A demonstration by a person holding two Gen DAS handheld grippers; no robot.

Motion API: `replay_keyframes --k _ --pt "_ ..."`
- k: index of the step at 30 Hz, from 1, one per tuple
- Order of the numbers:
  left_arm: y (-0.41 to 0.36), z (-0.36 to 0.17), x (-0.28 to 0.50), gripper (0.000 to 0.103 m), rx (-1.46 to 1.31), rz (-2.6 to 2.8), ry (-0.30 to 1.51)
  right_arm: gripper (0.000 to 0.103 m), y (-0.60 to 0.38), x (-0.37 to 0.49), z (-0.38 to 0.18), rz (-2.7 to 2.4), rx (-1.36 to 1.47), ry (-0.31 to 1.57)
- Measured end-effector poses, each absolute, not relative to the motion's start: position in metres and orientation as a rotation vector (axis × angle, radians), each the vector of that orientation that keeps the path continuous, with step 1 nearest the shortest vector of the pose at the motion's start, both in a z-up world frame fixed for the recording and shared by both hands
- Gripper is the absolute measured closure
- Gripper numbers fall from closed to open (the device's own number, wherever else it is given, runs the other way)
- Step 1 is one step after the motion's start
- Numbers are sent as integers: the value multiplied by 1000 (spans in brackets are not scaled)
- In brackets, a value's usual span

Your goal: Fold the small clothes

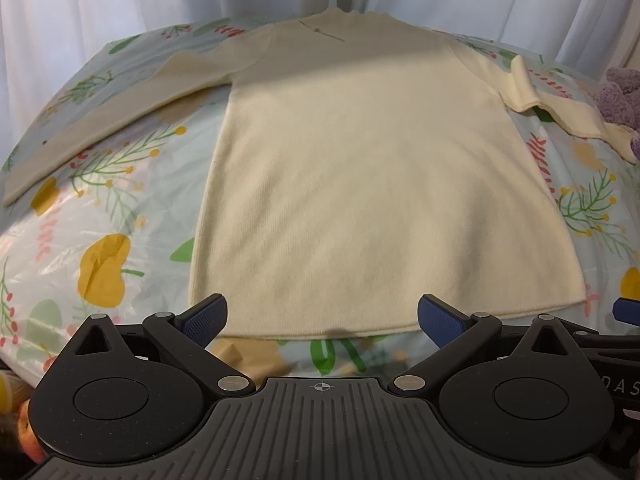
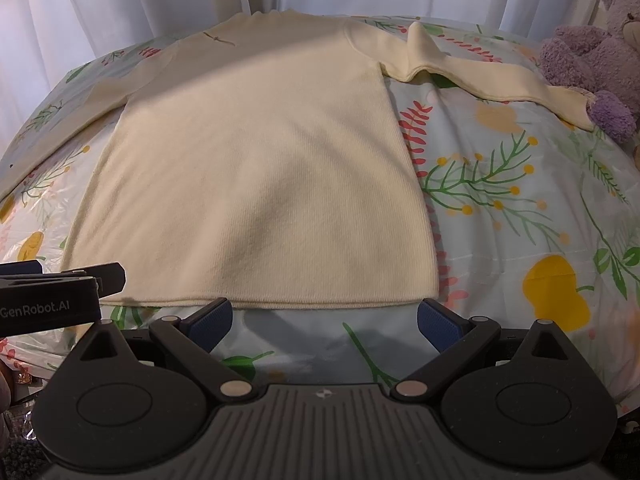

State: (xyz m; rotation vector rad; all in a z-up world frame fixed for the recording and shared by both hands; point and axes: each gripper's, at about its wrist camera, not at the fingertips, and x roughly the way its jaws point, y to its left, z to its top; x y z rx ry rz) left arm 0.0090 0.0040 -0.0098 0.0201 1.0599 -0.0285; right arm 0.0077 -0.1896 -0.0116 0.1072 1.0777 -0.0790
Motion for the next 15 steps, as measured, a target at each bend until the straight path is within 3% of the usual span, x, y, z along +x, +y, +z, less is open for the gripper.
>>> replay_keyframes --k 15 --pt "4 -12 11 0 15 -19 1077 4 -190 11 -13 -73 111 1084"
